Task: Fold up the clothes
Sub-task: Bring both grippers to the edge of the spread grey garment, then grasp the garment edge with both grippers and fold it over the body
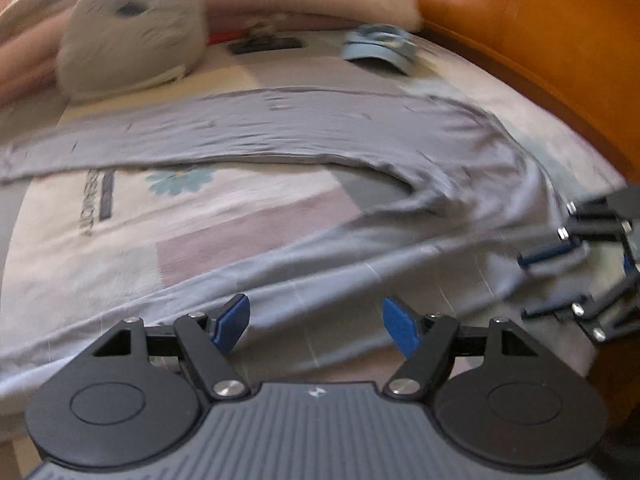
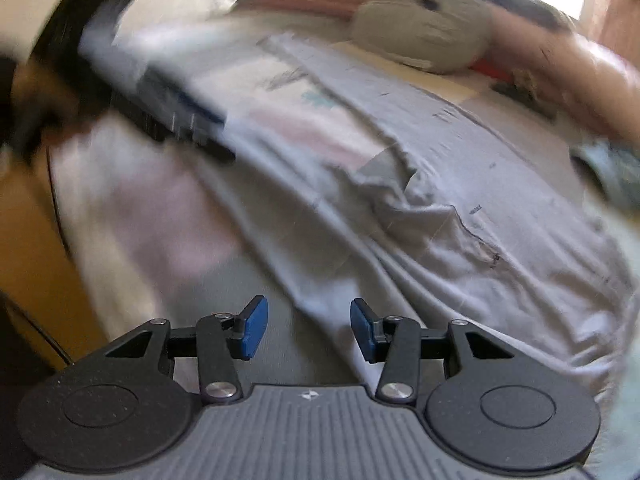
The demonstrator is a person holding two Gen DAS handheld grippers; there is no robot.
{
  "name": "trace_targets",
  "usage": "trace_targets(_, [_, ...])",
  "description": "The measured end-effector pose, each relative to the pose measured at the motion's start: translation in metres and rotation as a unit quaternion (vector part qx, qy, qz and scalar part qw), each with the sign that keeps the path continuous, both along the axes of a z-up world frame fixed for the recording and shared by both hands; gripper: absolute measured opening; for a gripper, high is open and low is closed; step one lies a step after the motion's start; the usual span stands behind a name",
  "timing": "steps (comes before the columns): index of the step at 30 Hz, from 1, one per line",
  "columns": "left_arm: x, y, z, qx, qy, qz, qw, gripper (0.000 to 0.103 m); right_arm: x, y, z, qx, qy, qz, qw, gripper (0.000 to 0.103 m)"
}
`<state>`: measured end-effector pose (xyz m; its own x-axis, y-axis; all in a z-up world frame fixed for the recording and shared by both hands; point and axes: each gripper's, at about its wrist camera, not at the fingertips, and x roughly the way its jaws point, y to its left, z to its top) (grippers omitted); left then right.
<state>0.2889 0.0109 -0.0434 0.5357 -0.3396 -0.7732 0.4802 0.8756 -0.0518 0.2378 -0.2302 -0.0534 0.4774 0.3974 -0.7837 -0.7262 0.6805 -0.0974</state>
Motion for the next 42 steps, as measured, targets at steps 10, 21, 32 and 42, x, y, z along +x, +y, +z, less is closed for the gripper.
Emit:
trace_targets(10, [-0.021,-0.056,-0.005,0.036,-0.033,-0.146,0.9881,0.077,-0.009,0.024,-0.013,-0.132,-0.091,0.052,0.986,0.003])
trace_targets(21, [-0.029,-0.108,-0.028,0.143,-0.171,-0.201,0.9537,0.078,0.006,-0.001,0.026,-0.014,-0.029,0.014,0.999,0.003])
trace_targets(32, [-0.009,-0.093,-0.009,0.063,-0.136,-0.135,0.9795,0.077,-0.02,0.031,-0.026,-0.143,-0.188,0.025,0.971,0.048])
trace_targets(42, [-0.043,-0.076,-0.03,0.163,-0.175,-0.2,0.9503,0.078,-0.023,0.043,-0.037,-0.203,-0.276,0.003,0.939,0.045])
